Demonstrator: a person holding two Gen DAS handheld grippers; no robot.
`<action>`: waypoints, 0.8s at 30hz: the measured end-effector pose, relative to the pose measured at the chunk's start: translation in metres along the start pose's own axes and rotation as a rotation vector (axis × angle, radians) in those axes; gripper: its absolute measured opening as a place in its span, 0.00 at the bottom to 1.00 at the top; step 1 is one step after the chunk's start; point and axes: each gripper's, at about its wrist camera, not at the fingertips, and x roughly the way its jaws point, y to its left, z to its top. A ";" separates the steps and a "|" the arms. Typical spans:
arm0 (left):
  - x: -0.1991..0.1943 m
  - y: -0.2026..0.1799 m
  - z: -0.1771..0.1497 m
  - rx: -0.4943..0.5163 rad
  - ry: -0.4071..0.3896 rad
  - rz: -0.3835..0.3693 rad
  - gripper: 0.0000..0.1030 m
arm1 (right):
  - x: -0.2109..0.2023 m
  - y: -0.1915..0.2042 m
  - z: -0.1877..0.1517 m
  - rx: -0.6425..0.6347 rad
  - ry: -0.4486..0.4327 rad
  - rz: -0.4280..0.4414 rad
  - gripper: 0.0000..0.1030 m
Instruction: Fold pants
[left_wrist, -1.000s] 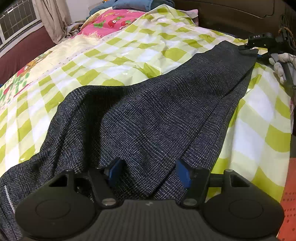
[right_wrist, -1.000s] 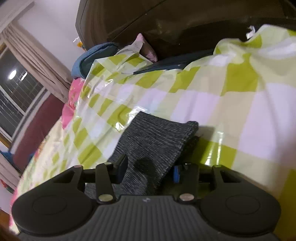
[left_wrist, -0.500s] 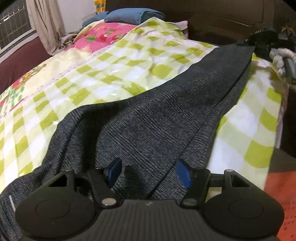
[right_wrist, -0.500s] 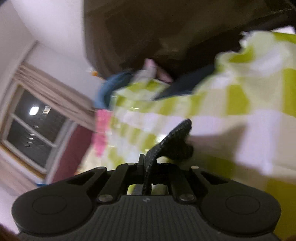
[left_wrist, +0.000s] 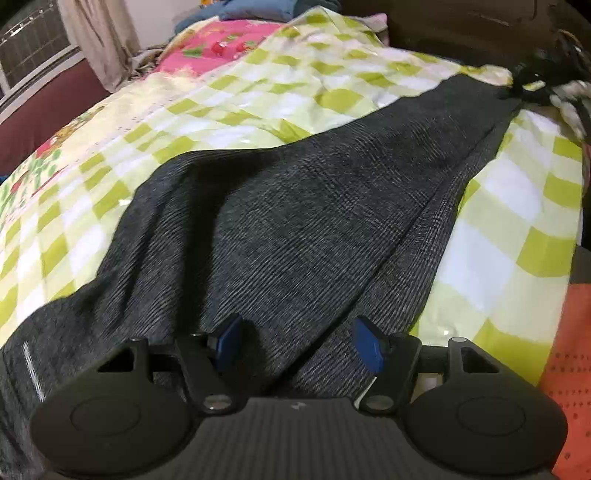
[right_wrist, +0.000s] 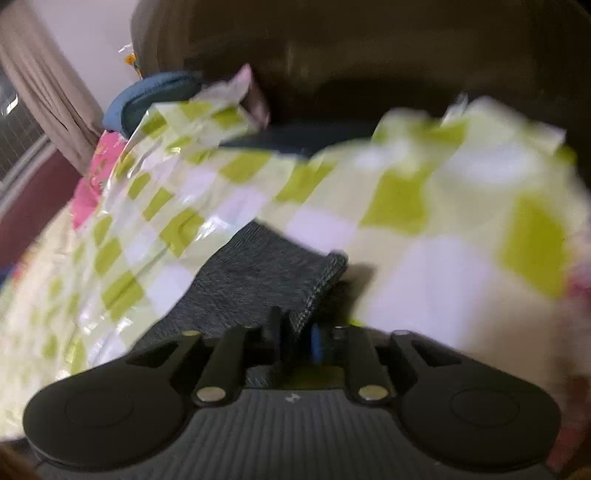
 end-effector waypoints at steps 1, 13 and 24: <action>-0.004 0.002 -0.004 0.000 -0.006 0.005 0.76 | -0.015 0.005 -0.005 -0.059 -0.040 -0.032 0.23; -0.019 0.026 -0.034 0.039 -0.051 0.107 0.76 | -0.090 0.251 -0.184 -1.229 0.063 0.650 0.26; -0.025 0.039 -0.038 -0.033 -0.111 0.056 0.39 | -0.079 0.282 -0.268 -1.554 0.021 0.707 0.35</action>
